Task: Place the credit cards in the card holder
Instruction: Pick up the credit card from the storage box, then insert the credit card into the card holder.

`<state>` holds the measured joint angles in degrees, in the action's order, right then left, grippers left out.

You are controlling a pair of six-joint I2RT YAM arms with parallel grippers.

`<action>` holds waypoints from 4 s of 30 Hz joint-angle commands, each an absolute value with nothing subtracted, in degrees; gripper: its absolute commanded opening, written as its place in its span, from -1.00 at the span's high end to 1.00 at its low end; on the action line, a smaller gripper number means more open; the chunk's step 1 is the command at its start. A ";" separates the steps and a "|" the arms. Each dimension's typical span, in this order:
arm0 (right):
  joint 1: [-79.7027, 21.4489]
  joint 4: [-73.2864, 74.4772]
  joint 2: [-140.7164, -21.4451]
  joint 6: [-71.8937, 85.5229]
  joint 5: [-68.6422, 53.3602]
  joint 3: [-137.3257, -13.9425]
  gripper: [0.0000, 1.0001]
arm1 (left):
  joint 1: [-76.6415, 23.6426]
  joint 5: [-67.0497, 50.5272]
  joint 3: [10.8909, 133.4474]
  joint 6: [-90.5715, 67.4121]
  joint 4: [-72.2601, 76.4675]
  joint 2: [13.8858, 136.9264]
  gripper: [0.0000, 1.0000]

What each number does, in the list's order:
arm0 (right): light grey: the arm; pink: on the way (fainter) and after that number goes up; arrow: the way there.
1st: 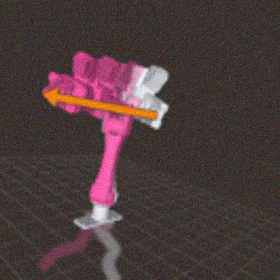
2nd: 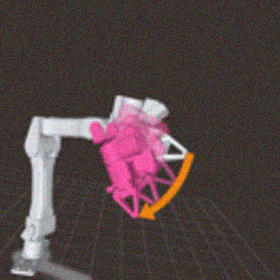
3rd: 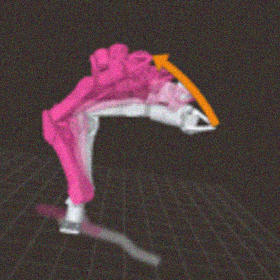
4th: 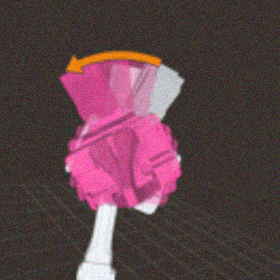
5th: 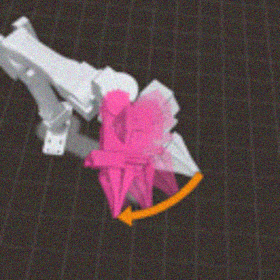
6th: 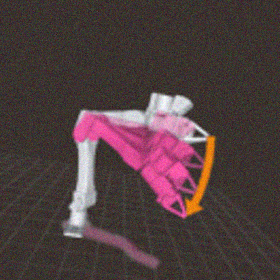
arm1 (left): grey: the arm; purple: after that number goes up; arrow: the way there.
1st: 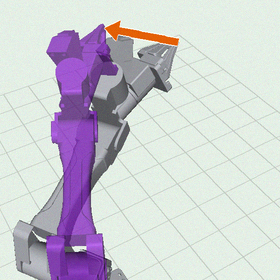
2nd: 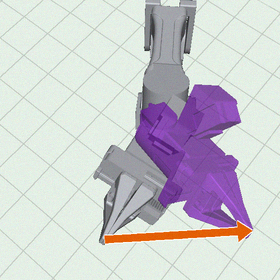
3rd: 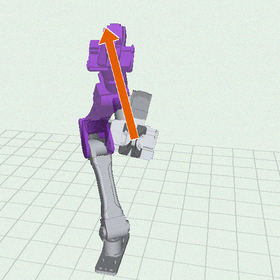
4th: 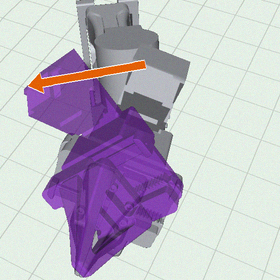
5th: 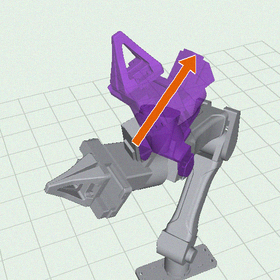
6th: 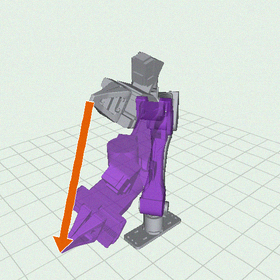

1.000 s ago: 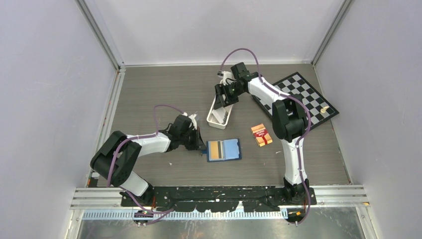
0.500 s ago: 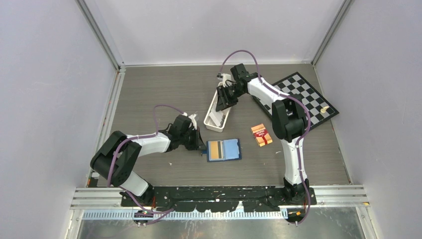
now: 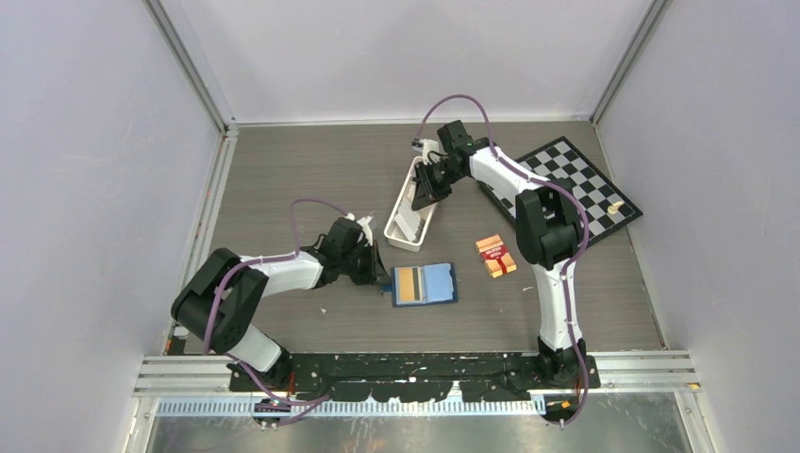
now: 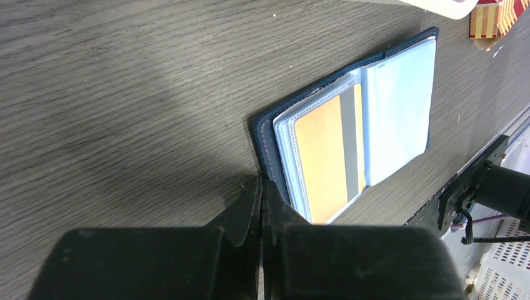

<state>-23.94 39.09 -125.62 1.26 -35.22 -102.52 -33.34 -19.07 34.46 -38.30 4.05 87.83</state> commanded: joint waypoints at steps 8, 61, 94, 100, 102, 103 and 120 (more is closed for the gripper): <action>-23.88 39.14 -122.40 2.91 -34.08 -102.19 0.96 | -32.43 -13.80 31.75 -35.33 -1.84 88.59 1.00; -24.66 22.64 -86.93 22.49 -22.10 -80.68 0.99 | -31.55 -8.73 30.22 -35.57 -5.41 78.56 0.24; -35.72 -9.34 -60.65 42.54 -43.06 -50.50 0.99 | -32.07 -33.37 32.30 -57.73 24.34 43.82 0.38; -35.69 -9.12 -61.32 42.33 -42.64 -50.20 0.99 | -32.06 -33.45 32.05 -58.18 24.28 43.39 0.78; -35.69 -7.95 -61.42 41.96 -41.85 -50.39 0.99 | -32.08 -33.19 32.00 -58.06 23.80 43.70 0.99; -35.72 -6.68 -61.46 41.56 -41.11 -50.63 0.99 | -32.08 -32.72 31.88 -57.91 23.29 43.83 1.00; -27.70 18.88 -62.62 38.23 -21.35 -40.54 -0.20 | -33.45 -25.88 28.90 -52.63 9.29 59.21 1.00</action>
